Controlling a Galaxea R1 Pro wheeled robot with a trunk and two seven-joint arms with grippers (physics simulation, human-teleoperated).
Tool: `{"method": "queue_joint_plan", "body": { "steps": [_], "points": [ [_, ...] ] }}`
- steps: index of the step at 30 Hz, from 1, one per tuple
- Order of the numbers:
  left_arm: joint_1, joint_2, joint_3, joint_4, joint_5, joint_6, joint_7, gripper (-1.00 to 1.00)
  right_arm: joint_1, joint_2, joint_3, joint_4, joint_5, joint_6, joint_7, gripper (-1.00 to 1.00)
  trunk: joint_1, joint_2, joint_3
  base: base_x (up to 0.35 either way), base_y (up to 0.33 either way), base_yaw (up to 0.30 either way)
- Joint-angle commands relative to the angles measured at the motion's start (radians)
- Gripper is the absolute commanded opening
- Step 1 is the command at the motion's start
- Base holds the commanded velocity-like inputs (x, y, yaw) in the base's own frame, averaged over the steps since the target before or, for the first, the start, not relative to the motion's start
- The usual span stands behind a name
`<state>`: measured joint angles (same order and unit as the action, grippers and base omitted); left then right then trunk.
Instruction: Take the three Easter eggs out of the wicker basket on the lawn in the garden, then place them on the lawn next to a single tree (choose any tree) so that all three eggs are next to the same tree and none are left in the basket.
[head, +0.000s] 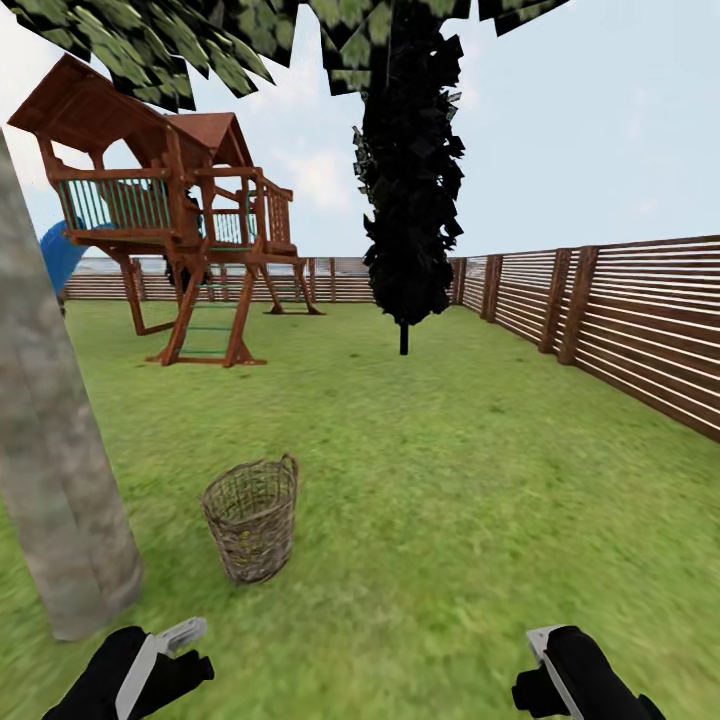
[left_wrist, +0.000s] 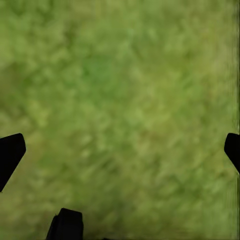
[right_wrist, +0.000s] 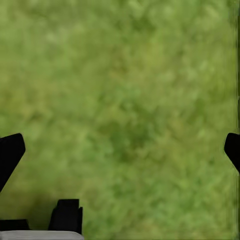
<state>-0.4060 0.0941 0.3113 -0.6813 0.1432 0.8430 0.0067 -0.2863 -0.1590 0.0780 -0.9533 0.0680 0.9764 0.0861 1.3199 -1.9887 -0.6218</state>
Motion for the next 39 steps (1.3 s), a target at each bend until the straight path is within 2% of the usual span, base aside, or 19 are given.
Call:
{"method": "queue_joint_plan", "body": {
  "steps": [1,11,26,39],
  "points": [
    [-0.001,0.0,0.002,-0.001,0.004,0.005,0.001,1.0,-0.001,-0.001,0.002,-0.001,0.008,0.004,0.008,1.0,-0.004,0.007,0.002,0.251,-0.199,0.0],
    [-0.001,-0.005,0.002,-0.001,0.003,0.005,0.002,1.0,-0.001,-0.001,0.003,0.0,0.009,0.004,0.009,1.0,-0.042,0.077,0.033,0.248,-0.201,0.03],
    [-0.001,-0.005,0.002,-0.001,0.003,0.005,0.002,1.0,-0.001,-0.002,0.003,0.001,0.013,0.004,0.009,1.0,-0.099,0.182,0.08,0.229,-0.205,0.245],
    [-0.001,-0.005,0.001,0.0,0.001,0.005,0.004,1.0,-0.001,-0.001,0.003,0.001,0.013,0.004,0.009,1.0,-0.149,0.273,0.121,0.205,-0.122,0.251]
  ]
}}
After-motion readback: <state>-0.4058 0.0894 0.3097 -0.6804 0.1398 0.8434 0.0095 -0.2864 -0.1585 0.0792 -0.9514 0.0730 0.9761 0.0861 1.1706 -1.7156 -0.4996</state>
